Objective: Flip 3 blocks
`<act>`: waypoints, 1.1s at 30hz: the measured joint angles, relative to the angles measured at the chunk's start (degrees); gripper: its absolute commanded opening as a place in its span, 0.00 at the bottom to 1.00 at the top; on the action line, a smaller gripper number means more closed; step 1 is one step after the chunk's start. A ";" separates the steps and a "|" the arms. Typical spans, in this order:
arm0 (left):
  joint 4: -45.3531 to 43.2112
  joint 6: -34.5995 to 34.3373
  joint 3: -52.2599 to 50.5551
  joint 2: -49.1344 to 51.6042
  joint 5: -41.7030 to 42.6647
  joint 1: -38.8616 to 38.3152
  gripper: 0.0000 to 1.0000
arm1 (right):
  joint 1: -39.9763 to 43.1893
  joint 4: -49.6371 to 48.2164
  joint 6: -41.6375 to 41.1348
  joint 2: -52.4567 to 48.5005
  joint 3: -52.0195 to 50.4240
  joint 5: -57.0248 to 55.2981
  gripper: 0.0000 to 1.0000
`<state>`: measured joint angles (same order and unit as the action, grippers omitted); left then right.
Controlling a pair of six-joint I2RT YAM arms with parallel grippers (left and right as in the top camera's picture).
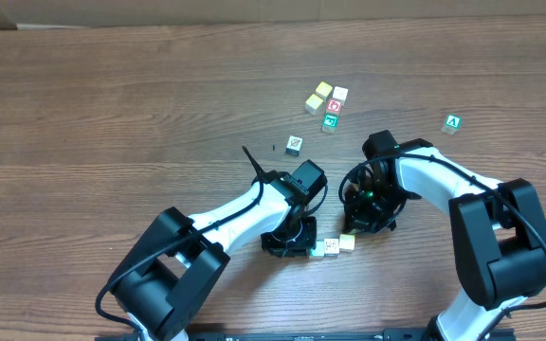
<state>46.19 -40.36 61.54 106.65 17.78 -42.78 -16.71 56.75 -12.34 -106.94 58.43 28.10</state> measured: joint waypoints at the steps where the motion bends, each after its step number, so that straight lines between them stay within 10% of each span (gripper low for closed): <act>1: 0.02 0.02 0.00 0.00 0.00 0.00 0.17 | 0.00 0.17 0.00 0.00 0.00 0.00 0.04; 33: 0.07 0.24 0.00 -0.07 -0.39 0.00 0.19 | -1.01 0.92 2.99 0.00 0.00 -0.02 0.06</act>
<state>46.26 -40.12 61.54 106.59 17.39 -42.78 -17.72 57.67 -9.34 -106.94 58.43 28.08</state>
